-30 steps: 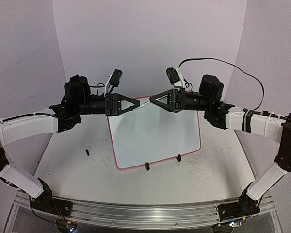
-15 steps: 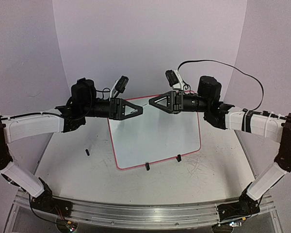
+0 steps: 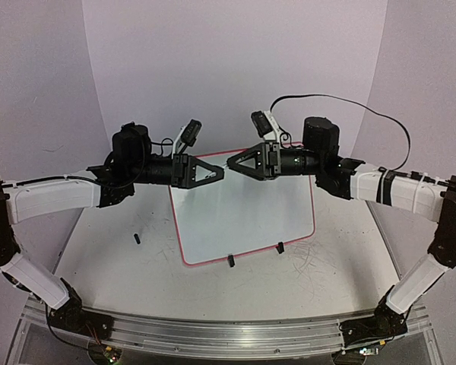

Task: Write a sentence on the whiteboard
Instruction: Pass from the left arm to the right

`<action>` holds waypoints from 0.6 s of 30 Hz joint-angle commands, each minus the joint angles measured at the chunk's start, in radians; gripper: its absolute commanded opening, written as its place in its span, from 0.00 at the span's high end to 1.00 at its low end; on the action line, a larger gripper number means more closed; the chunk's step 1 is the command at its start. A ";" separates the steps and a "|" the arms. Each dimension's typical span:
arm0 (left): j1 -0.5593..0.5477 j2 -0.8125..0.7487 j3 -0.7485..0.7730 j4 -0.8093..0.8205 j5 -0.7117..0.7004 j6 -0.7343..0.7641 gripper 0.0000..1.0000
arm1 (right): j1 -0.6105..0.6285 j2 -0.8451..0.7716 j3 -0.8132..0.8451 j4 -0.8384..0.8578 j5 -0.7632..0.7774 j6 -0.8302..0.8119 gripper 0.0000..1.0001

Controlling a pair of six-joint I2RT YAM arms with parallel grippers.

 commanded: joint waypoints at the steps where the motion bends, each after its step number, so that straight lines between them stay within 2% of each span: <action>1: -0.001 -0.016 0.036 0.032 -0.008 0.004 1.00 | 0.032 0.027 0.066 -0.009 -0.004 -0.038 0.52; 7: -0.001 -0.025 0.029 0.029 -0.006 0.008 1.00 | 0.048 0.053 0.093 -0.002 -0.010 -0.027 0.77; 14: -0.001 -0.041 0.016 0.025 -0.003 0.013 1.00 | 0.048 0.044 0.087 0.012 -0.002 -0.010 0.81; 17: 0.000 -0.049 0.016 0.022 -0.004 0.017 1.00 | 0.048 0.043 0.078 0.014 -0.005 -0.013 0.98; 18: 0.001 -0.050 0.017 0.020 -0.005 0.018 1.00 | 0.048 0.043 0.075 0.014 -0.009 -0.015 1.00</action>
